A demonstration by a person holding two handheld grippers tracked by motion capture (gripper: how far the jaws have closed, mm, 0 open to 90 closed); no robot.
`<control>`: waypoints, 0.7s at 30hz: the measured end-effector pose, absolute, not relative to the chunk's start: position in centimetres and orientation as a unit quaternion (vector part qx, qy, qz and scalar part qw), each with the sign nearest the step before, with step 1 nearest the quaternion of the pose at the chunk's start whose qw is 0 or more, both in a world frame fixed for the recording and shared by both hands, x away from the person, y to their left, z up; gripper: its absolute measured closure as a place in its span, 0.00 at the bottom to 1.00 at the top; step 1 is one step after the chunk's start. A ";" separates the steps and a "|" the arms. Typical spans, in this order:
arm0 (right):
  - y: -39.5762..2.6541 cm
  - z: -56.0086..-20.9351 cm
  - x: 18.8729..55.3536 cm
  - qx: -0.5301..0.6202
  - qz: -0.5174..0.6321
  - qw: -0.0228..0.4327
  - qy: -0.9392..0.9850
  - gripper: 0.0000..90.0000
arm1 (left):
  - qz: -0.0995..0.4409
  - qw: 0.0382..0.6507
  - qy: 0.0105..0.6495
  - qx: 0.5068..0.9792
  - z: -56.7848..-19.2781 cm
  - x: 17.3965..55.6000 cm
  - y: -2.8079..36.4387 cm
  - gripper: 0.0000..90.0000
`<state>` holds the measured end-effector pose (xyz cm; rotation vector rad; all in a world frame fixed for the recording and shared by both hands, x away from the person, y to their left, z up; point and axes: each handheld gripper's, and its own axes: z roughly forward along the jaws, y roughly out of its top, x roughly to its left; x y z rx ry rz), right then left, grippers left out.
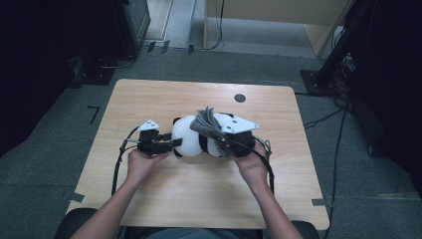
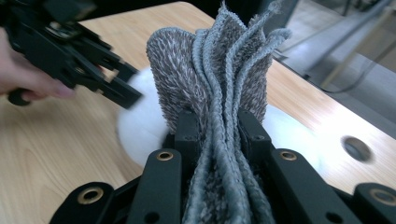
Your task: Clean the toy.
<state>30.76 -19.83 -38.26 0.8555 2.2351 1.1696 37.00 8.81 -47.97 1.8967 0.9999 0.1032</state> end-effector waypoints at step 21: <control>-15.3 -42.2 33.5 0.300 0.412 0.180 0.842 0.82 | 0.047 0.474 0.410 0.778 -48.1 37.1 8.7 0.55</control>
